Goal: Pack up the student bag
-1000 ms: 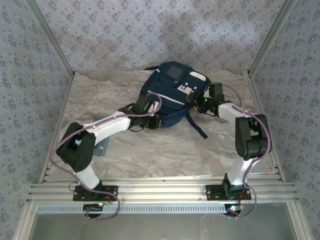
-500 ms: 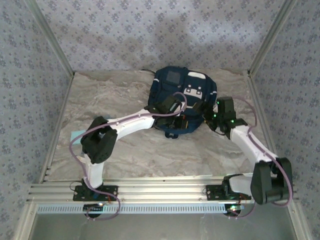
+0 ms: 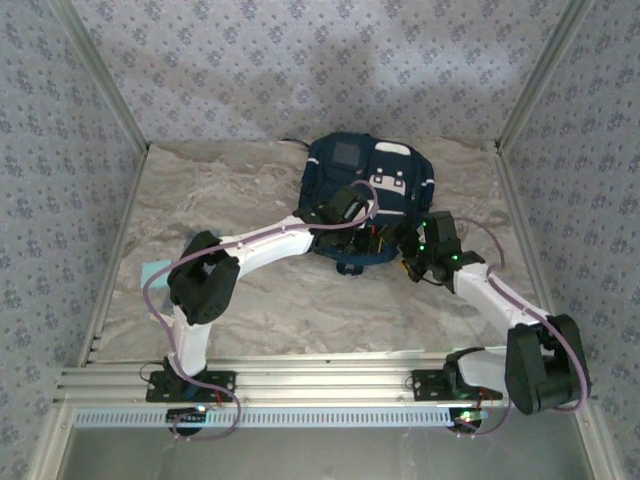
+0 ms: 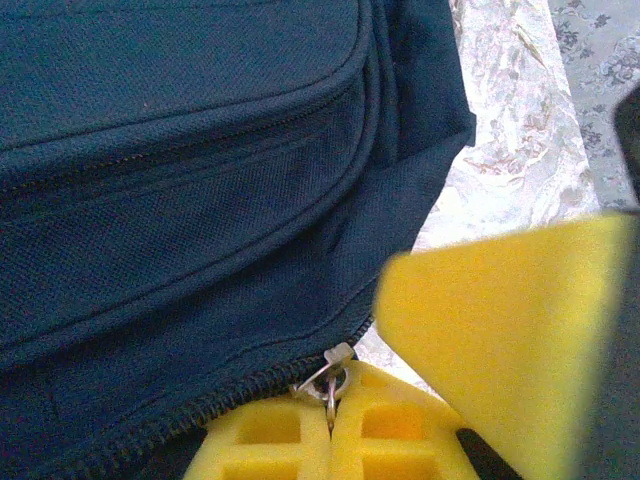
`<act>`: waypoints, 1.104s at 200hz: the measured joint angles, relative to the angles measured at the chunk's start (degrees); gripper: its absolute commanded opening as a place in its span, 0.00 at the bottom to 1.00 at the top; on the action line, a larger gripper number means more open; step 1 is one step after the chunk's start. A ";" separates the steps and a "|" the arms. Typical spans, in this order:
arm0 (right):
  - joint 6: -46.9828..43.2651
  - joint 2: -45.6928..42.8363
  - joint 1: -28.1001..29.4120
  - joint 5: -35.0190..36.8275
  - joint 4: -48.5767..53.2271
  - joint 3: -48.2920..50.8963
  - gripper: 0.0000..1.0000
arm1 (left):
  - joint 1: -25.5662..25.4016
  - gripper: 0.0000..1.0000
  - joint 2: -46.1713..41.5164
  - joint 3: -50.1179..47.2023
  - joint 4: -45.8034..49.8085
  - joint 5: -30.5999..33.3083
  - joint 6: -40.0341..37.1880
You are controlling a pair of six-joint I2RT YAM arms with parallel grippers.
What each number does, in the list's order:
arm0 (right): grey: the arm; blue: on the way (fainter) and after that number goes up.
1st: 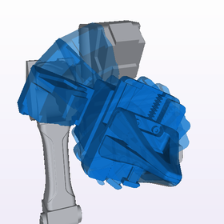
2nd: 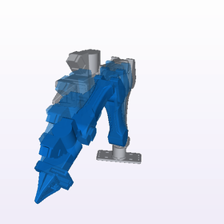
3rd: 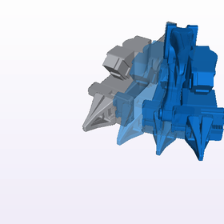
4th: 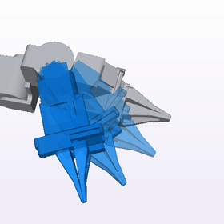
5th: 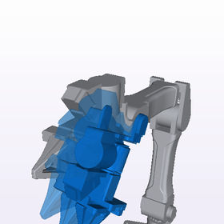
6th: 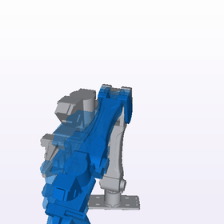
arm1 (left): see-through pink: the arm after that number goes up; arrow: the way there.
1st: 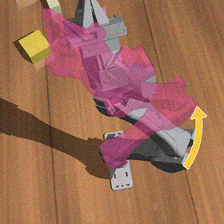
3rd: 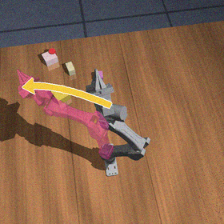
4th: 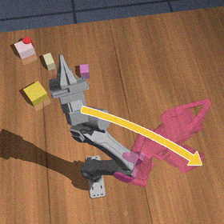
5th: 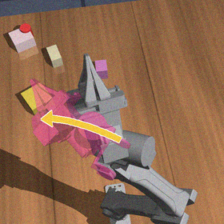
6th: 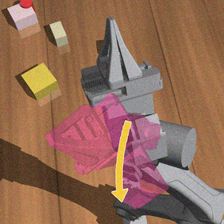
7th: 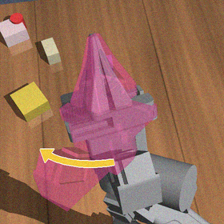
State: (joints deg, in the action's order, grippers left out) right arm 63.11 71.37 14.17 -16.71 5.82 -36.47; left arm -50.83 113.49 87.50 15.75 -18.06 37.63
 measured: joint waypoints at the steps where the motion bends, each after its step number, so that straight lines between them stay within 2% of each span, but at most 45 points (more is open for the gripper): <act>1: 0.07 0.13 -0.02 0.00 -0.15 0.02 0.91 | 0.02 0.00 0.00 -0.04 -0.07 -0.02 0.02; 15: 0.76 3.37 -0.39 0.04 -3.19 -0.02 0.87 | 0.02 0.00 -0.13 -1.05 -0.74 -0.35 0.04; 32: 1.09 7.72 -0.39 -0.02 -6.45 -0.61 0.68 | -0.09 0.00 -0.92 -3.19 -1.46 -0.72 0.04; 39: 1.40 9.29 -0.28 -0.15 -7.41 -0.92 0.56 | -0.20 0.00 -1.38 -4.09 -1.73 -0.83 0.07; 54: 1.88 11.82 0.07 -1.11 -9.94 -1.03 0.16 | -0.22 0.00 -2.25 -5.31 -2.01 -0.79 0.22; 65: 2.05 12.26 0.31 -2.05 -12.04 -1.01 0.00 | -0.13 0.00 -2.58 -5.88 -2.16 -0.79 0.22; 99: -0.28 11.41 -0.70 -4.57 -12.92 -1.25 0.00 | 1.01 0.00 -3.45 -6.58 -2.34 -1.31 -1.22; 132: -9.97 9.75 -2.64 -6.16 -5.14 -5.75 0.00 | 5.18 0.00 -6.73 -7.72 0.90 -2.32 -6.93; 160: -17.07 9.51 -7.06 -11.08 -0.46 -8.52 0.00 | 9.55 0.00 -10.25 -8.85 4.79 -2.47 -11.32; 192: -25.33 11.08 -10.27 -15.58 5.22 -11.52 0.00 | 10.99 0.00 -11.98 -10.78 5.70 -3.28 -14.23; 221: -30.69 13.00 -12.26 -16.92 9.09 -13.77 0.00 | 12.59 0.00 -12.26 -12.76 5.49 -2.69 -15.91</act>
State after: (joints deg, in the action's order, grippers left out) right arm 32.42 84.38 1.91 -33.63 14.92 -50.24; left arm -38.24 101.23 74.74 21.23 -20.75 21.71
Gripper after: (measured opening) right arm 0.096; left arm 0.042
